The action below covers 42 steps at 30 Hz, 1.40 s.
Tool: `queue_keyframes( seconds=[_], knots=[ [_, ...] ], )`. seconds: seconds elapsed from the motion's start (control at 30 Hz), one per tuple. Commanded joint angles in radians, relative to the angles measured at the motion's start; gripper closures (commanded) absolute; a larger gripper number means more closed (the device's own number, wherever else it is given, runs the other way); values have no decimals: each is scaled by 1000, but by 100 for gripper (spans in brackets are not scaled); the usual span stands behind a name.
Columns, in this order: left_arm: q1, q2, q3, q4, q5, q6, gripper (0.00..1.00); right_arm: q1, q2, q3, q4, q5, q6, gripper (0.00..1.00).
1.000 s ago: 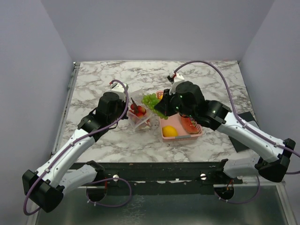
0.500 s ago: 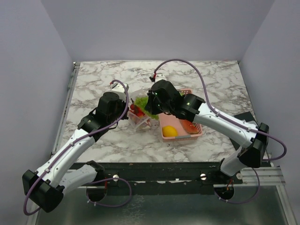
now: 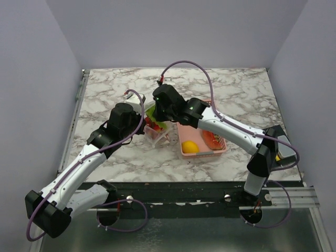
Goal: Place the food in the zip-top bag and seal the zipper
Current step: Place the fake fruit in the zipper food storage bag.
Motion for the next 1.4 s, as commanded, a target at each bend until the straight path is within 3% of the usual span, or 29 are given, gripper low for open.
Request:
queue_keyframes(
  seconds=[0.0, 0.4, 0.5, 0.6, 0.77, 1.37],
  knots=[
    [3, 5, -9, 22, 50, 7, 100, 6, 62, 50, -18, 86, 46, 99],
    [3, 14, -10, 23, 53, 10, 100, -1, 194, 116, 16, 160, 59, 91],
    [3, 16, -11, 22, 48, 9, 100, -6, 214, 128, 45, 154, 59, 80],
    [3, 20, -13, 22, 37, 8, 100, -8, 221, 127, 67, 147, 59, 60],
    [3, 25, -13, 21, 16, 7, 100, -8, 203, 100, 98, 115, 46, 38],
    [3, 39, -12, 15, -23, 1, 100, -6, -140, -186, 141, -11, -27, 36]
  ],
)
